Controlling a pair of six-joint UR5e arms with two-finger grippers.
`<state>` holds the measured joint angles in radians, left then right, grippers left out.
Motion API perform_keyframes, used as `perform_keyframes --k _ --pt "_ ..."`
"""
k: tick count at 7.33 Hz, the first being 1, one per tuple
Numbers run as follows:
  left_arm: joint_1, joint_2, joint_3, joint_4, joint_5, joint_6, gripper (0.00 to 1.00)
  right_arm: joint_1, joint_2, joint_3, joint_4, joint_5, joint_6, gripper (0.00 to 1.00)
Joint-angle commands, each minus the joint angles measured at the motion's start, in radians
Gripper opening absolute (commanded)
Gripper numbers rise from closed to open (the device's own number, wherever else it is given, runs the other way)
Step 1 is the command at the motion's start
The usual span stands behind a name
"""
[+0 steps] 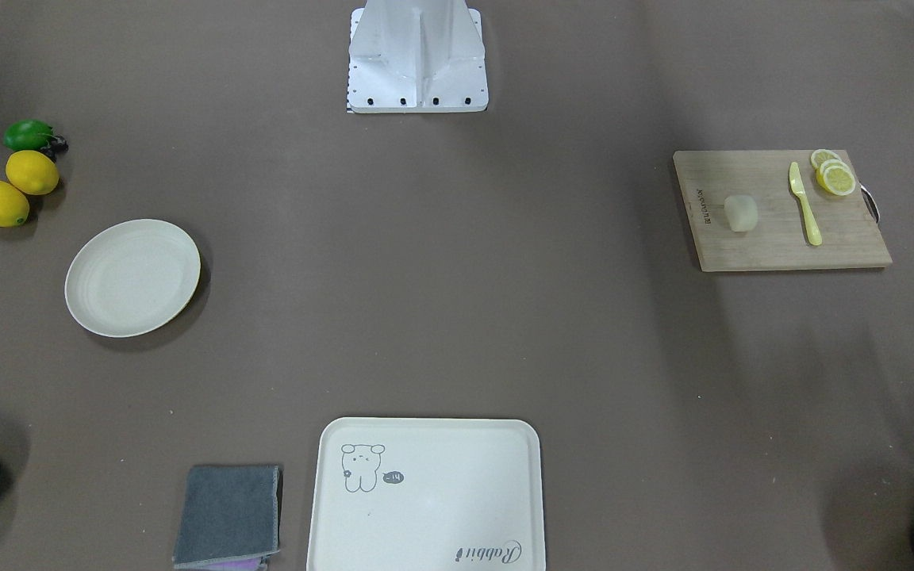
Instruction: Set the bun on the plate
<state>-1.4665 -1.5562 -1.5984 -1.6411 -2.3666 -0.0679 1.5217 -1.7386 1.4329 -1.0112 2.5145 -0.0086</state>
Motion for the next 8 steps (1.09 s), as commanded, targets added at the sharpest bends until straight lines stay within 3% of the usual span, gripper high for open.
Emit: perform_keyframes --k 1,3,5,8 --pt "0.0 0.007 -0.012 -0.043 0.0 0.002 0.98 0.0 -0.007 -0.006 0.093 0.003 -0.048 1.0" --pt "0.0 0.015 -0.023 -0.048 0.0 0.0 0.98 0.002 -0.01 -0.012 0.216 -0.003 -0.044 1.0" --pt "0.0 0.047 -0.086 -0.049 0.001 0.0 0.98 0.0 -0.009 -0.017 0.214 -0.011 -0.044 1.0" --pt "0.0 0.054 -0.097 -0.072 0.024 -0.001 0.98 0.0 0.005 -0.02 0.204 -0.045 -0.041 1.0"
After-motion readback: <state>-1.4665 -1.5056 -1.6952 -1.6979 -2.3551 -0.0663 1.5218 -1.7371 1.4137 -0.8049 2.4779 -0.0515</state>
